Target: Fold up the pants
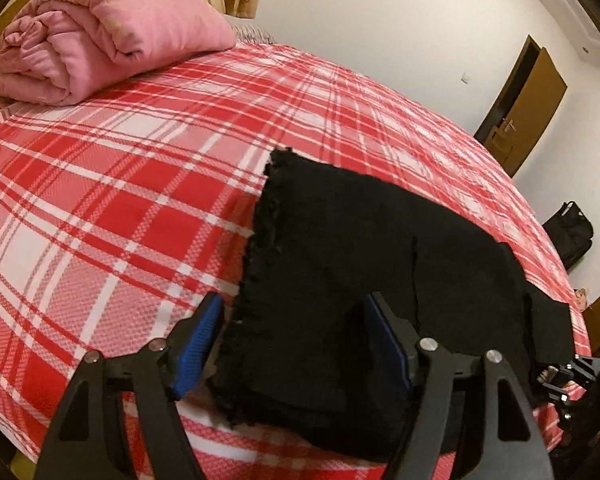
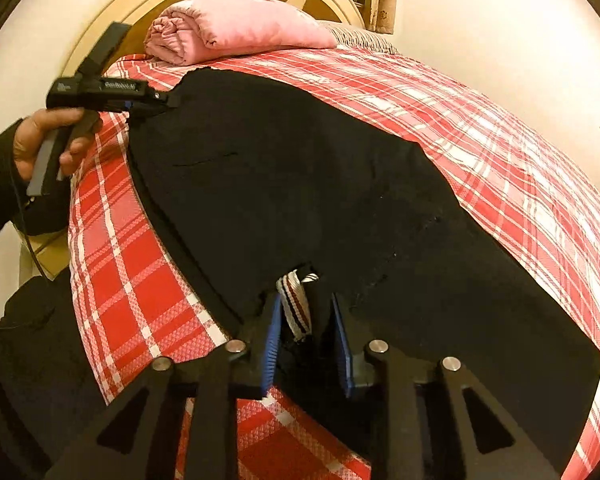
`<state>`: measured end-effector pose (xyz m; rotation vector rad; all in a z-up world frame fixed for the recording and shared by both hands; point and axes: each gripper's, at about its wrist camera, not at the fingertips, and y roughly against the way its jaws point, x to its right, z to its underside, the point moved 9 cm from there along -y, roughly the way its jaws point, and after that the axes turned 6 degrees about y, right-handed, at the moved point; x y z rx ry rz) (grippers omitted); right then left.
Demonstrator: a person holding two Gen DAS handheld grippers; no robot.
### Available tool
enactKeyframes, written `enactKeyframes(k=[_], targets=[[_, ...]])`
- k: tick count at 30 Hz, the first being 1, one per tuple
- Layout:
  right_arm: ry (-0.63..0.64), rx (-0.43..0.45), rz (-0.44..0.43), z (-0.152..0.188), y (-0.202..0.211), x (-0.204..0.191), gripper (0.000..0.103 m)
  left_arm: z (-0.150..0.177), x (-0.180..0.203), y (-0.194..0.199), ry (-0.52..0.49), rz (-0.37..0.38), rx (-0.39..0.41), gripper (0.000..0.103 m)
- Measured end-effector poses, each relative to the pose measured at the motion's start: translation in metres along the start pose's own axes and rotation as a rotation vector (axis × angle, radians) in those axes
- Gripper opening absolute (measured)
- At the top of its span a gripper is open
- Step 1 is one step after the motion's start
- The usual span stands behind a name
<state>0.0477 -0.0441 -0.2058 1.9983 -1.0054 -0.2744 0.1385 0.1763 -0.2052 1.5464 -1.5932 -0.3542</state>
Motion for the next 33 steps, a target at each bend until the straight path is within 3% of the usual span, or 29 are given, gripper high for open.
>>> enactKeyframes(k=[4,8,10,13,17,19,23,24,28,33], targets=[[-0.025,0.011,0.003,0.001,0.002,0.002,0.040,-0.001,0.000,-0.001,-0.025,0.006,0.006,0.074],[-0.025,0.027,0.016,0.001,0.007,0.002,0.042,-0.001,0.000,-0.002,-0.046,0.023,-0.005,0.072],[-0.036,0.042,0.014,0.000,0.012,0.003,0.042,0.000,0.004,-0.001,-0.049,0.047,-0.017,0.059],[-0.052,0.057,0.014,0.000,0.016,0.004,0.042,0.001,0.010,0.000,-0.072,0.051,-0.022,0.050],[-0.055,0.067,0.015,0.000,0.018,0.005,0.042,0.001,0.010,0.001,-0.063,0.055,-0.018,0.051],[-0.054,0.068,0.014,-0.001,0.018,0.005,0.042,0.001,0.007,0.000,-0.054,0.043,-0.006,0.062],[-0.051,0.069,0.022,-0.002,0.019,0.007,0.042,0.003,0.010,-0.002,-0.078,0.036,-0.006,0.065],[-0.051,0.070,0.024,-0.002,0.019,0.007,0.042,0.003,0.010,-0.002,-0.088,0.032,-0.008,0.062],[-0.049,0.077,0.026,-0.004,0.022,0.007,0.042,0.001,0.012,0.005,-0.075,0.091,-0.019,0.034],[-0.049,0.065,0.029,-0.003,0.019,0.009,0.042,0.000,0.020,0.017,-0.076,0.117,0.011,0.025]])
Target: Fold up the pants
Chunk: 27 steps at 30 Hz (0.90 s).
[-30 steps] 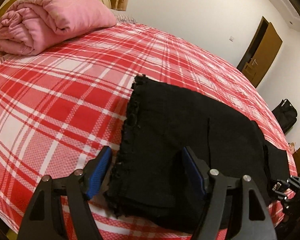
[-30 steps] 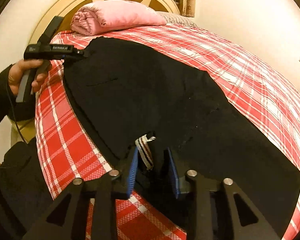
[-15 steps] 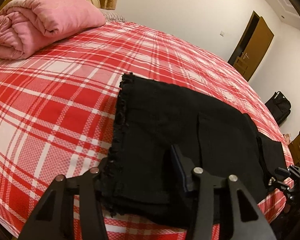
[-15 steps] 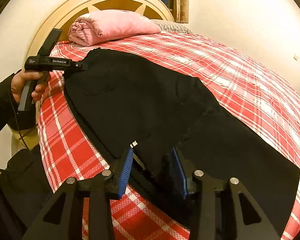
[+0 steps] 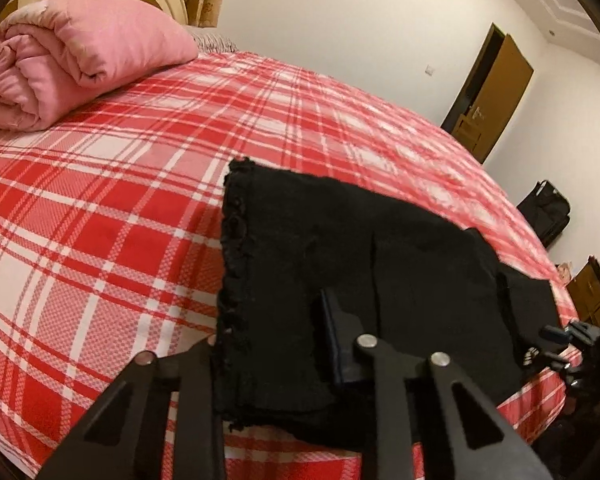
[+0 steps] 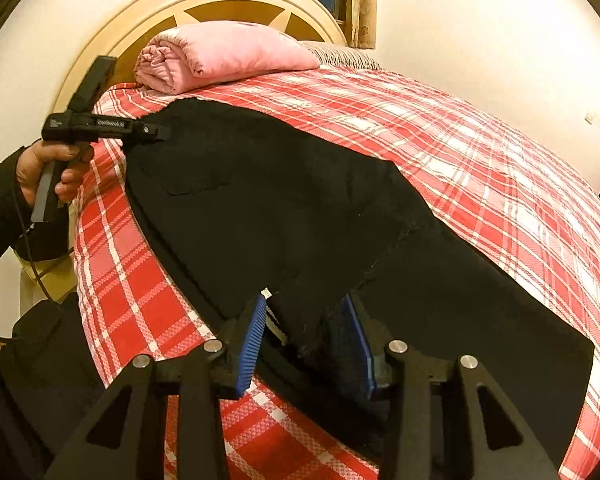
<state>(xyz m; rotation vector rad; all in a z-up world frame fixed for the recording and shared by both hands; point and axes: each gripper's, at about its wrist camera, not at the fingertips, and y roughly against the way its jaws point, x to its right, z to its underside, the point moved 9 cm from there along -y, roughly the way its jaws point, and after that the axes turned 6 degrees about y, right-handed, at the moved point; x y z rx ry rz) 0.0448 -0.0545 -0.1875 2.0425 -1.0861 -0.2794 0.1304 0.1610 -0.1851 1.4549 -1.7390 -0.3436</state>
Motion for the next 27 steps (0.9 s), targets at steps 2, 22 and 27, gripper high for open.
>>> enactKeyframes(k=[2,22,27], targets=[[0.000,-0.025,0.006,0.003,-0.005,0.001,0.043,-0.003,0.003,0.006,0.023,0.026,0.018,0.024],[-0.123,-0.011,0.050,0.017,0.021,0.038,0.051,-0.045,0.128,0.062,-0.043,0.295,0.118,0.017],[-0.167,0.005,0.073,0.023,0.032,0.052,0.051,-0.041,0.141,0.047,-0.115,0.209,0.093,0.018]])
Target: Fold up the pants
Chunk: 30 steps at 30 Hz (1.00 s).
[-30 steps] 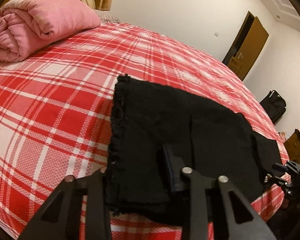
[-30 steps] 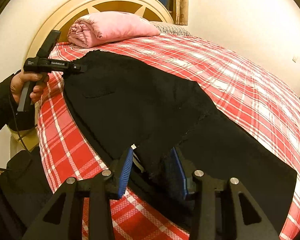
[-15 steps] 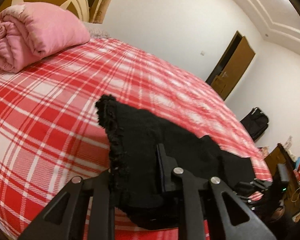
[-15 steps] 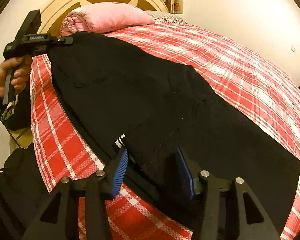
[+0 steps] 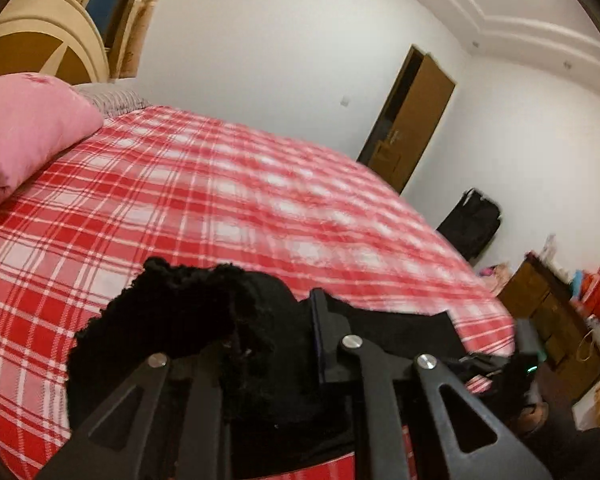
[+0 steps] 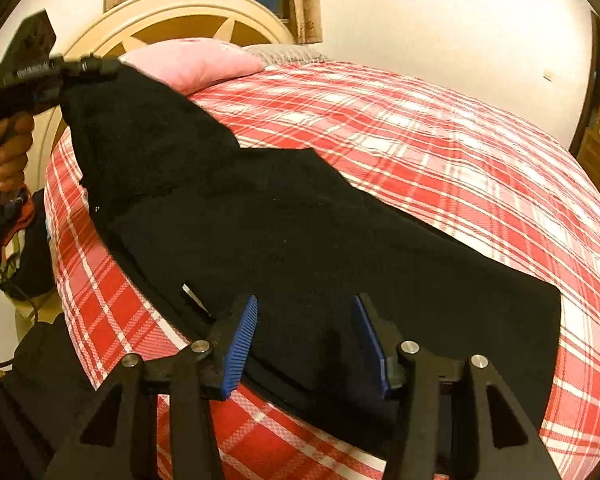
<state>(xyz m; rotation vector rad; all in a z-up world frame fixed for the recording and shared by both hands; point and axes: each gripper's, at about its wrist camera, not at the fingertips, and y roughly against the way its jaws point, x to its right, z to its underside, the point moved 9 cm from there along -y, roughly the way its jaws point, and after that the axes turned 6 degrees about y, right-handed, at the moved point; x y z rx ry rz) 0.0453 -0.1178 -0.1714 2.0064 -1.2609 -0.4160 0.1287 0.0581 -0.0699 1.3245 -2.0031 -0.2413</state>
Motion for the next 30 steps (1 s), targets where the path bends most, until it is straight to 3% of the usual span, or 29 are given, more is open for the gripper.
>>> enactKeyframes(k=[4,7,9,11,12,18,21,27,29,30], targets=[[0.006,0.012,-0.019,0.001,0.000,-0.003,0.051,0.018,-0.052,-0.007,-0.034,-0.189,-0.032,0.028],[0.022,0.005,-0.036,0.002,-0.005,-0.010,0.051,0.041,-0.107,-0.009,0.043,-0.271,-0.077,0.042],[0.036,0.001,-0.045,0.001,-0.008,-0.016,0.051,0.060,-0.145,-0.014,0.089,-0.324,-0.114,0.043],[0.053,-0.002,-0.049,-0.001,-0.010,-0.023,0.051,0.072,-0.162,-0.016,0.149,-0.286,-0.127,0.045],[0.059,-0.002,-0.052,-0.002,-0.010,-0.025,0.051,0.072,-0.164,-0.014,0.154,-0.252,-0.088,0.046],[0.094,-0.001,-0.056,-0.010,-0.009,-0.035,0.051,0.074,-0.163,-0.004,0.131,-0.284,-0.079,0.058],[0.094,0.000,-0.065,-0.011,-0.012,-0.037,0.051,0.080,-0.169,0.001,0.101,-0.333,-0.086,0.080],[0.120,0.000,-0.082,-0.011,-0.014,-0.050,0.051,0.085,-0.172,-0.001,0.149,-0.305,-0.092,0.081],[0.133,0.002,-0.085,-0.010,-0.014,-0.053,0.051,0.085,-0.165,-0.004,0.168,-0.254,-0.099,0.072],[0.136,0.002,-0.084,-0.011,-0.015,-0.053,0.051,0.085,-0.157,-0.005,0.178,-0.215,-0.108,0.060]])
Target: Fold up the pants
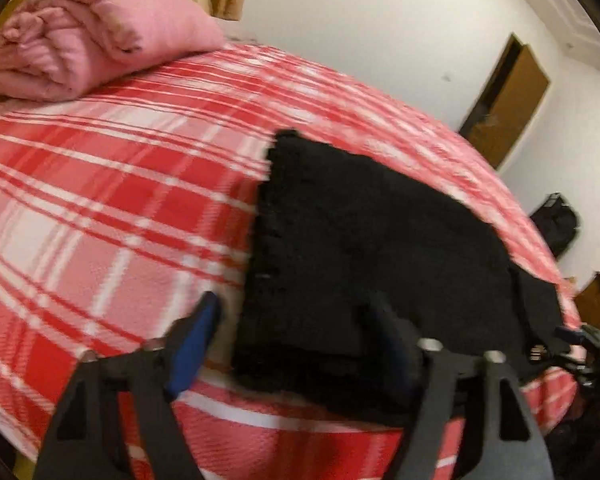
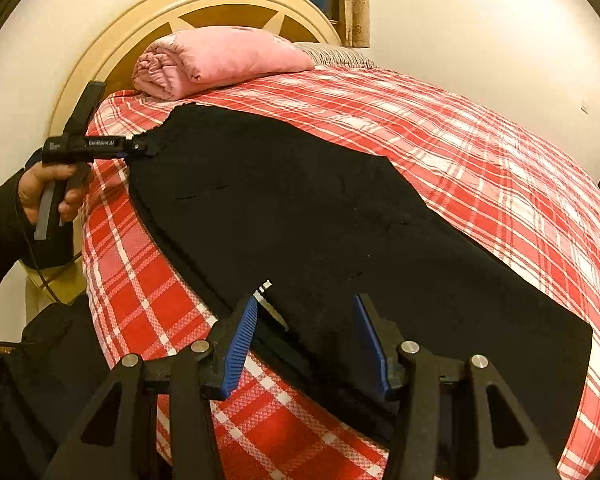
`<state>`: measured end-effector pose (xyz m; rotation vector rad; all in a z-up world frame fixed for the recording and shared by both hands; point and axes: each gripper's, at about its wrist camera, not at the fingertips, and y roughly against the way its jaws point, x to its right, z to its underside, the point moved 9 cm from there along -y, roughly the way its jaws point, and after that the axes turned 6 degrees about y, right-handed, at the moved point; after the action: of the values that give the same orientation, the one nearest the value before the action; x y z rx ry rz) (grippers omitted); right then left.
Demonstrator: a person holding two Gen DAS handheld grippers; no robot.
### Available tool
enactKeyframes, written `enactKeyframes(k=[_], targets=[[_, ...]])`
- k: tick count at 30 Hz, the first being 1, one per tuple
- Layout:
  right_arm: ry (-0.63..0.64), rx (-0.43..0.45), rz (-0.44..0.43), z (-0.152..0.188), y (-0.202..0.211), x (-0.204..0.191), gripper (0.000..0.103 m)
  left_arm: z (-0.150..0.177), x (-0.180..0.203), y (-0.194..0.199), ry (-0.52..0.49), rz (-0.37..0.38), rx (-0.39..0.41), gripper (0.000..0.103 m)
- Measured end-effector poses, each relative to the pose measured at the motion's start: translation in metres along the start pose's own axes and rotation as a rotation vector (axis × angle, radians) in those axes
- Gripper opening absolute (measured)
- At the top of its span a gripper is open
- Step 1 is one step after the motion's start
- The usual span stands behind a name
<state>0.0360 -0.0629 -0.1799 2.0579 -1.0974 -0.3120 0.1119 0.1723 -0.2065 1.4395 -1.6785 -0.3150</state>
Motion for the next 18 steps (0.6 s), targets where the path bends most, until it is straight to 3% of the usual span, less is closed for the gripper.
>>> enactKeyframes(k=[5,12,13,16,18], targets=[[-0.011,0.007,-0.002,-0.002,0.000,0.001,0.051,0.002,0.005,-0.007,0.012,-0.004,-0.019,0.056],[-0.019,0.014,0.013,0.002,0.008,0.007,0.051,-0.003,-0.004,0.002,0.054,-0.045,0.023,0.058],[-0.023,0.014,0.015,0.002,0.008,0.009,0.051,-0.001,-0.001,0.001,0.075,-0.010,0.005,0.050],[-0.025,0.019,0.014,0.002,0.009,0.009,0.051,-0.003,-0.004,0.000,0.158,0.066,-0.012,0.038],[-0.022,0.020,0.015,0.001,0.009,0.008,0.051,-0.008,-0.004,0.007,0.226,0.161,0.013,0.033]])
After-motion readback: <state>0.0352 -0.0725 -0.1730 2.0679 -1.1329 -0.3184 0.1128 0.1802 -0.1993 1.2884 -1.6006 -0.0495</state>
